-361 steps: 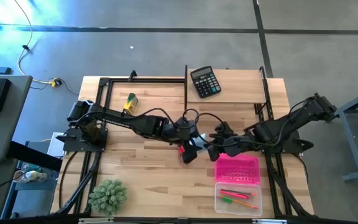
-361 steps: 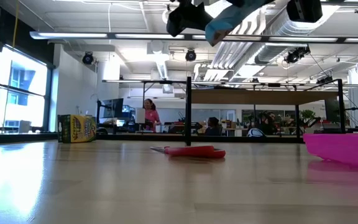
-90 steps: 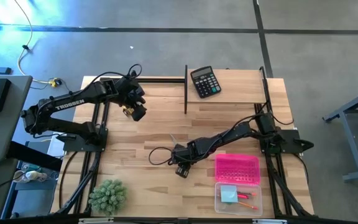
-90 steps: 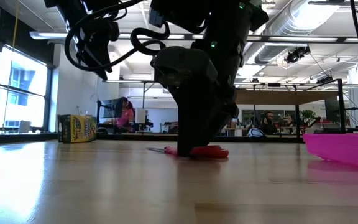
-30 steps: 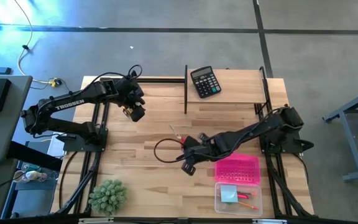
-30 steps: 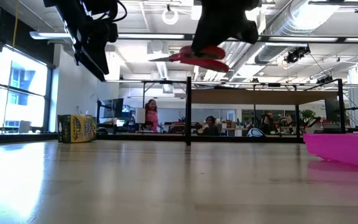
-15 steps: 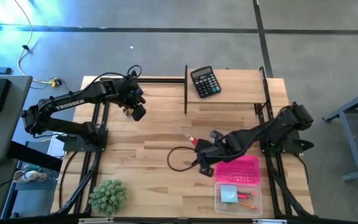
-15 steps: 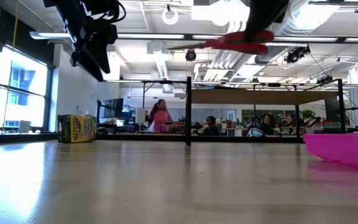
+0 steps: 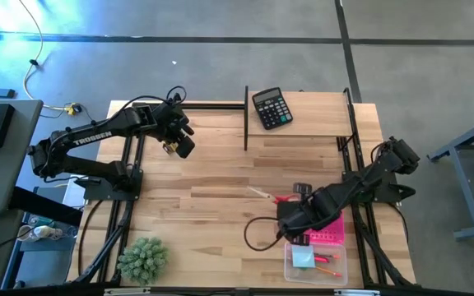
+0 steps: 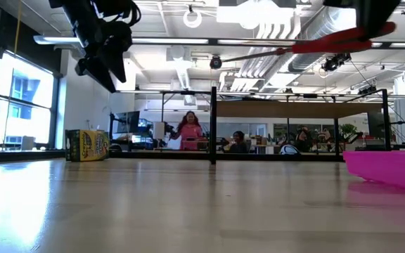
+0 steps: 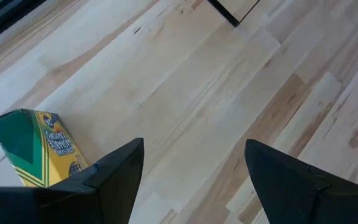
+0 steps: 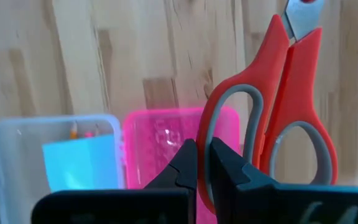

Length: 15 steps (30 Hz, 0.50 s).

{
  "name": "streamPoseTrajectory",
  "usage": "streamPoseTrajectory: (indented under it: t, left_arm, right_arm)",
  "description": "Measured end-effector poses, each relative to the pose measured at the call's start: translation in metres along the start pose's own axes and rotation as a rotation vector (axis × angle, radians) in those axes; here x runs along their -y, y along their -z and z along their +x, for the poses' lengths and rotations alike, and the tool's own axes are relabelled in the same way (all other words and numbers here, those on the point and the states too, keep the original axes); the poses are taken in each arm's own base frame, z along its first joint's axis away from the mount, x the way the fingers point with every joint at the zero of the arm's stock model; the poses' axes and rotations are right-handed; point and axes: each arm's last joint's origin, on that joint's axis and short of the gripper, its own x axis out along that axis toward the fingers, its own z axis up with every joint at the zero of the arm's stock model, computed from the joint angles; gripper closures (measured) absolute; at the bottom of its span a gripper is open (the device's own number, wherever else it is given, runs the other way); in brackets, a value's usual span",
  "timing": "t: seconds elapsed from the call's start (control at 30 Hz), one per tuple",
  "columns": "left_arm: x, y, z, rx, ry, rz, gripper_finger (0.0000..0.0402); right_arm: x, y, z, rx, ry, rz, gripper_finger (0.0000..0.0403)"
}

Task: Pack school essentials
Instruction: Put the red scissors into the supply box

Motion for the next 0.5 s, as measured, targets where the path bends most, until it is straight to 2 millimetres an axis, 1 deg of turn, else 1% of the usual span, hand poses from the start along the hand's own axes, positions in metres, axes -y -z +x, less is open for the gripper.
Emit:
streamPoseTrajectory:
  t: [0.27, 0.37, 0.5]
  left_arm:
    - [0.001, 0.000, 0.000, 0.000, 0.001, -0.033, 0.0135]
    - [0.001, 0.000, 0.000, 0.002, 0.002, -0.032, 0.0135]
    - [0.001, 0.000, 0.000, 0.003, 0.002, -0.039, 0.0135]
  right_arm:
    - [0.001, 0.015, -0.007, -0.069, 0.049, -0.046, 0.0400]
    - [0.007, 0.030, -0.008, -0.072, 0.052, -0.020, 0.0400]
    - [0.021, 0.056, -0.005, -0.063, -0.011, 0.097, 0.0400]
